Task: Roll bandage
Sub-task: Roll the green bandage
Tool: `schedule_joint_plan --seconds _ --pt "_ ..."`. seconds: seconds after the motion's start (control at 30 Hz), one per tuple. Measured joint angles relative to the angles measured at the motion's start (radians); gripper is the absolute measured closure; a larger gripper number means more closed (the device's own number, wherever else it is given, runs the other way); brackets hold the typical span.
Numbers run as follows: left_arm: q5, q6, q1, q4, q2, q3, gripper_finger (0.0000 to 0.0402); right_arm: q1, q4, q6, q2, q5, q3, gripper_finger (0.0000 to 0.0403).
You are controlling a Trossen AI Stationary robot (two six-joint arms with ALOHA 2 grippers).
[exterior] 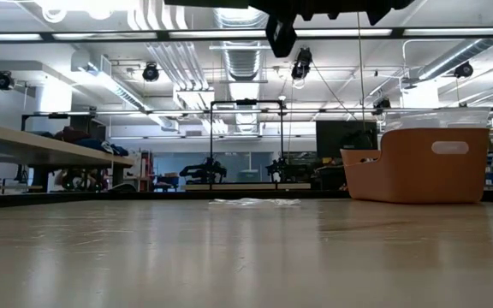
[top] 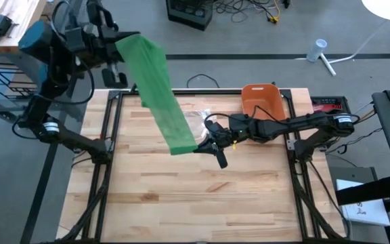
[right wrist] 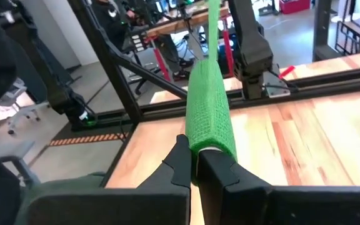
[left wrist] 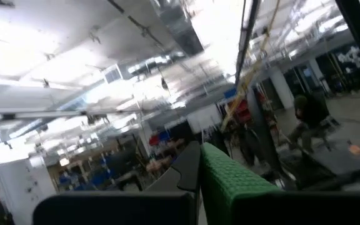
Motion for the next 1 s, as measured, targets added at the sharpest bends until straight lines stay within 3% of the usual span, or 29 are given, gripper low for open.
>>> schedule_joint_plan --seconds 0.17,0.4,0.9,1.0 --pt "-0.003 -0.031 0.000 0.013 0.091 0.084 0.0401 0.000 -0.012 0.007 0.000 0.014 -0.009 0.0403" --pt "-0.006 -0.054 0.000 -0.057 0.216 0.254 0.0401 -0.015 -0.066 0.103 0.000 0.118 -0.009 0.0403" --pt "-0.038 -0.020 -0.006 -0.109 0.249 0.239 0.0401 -0.132 -0.276 0.221 0.001 0.160 -0.010 0.0403" --pt "-0.037 -0.046 -0.006 -0.110 0.249 0.240 0.0401 -0.146 -0.318 0.219 0.001 0.217 -0.009 0.0403"
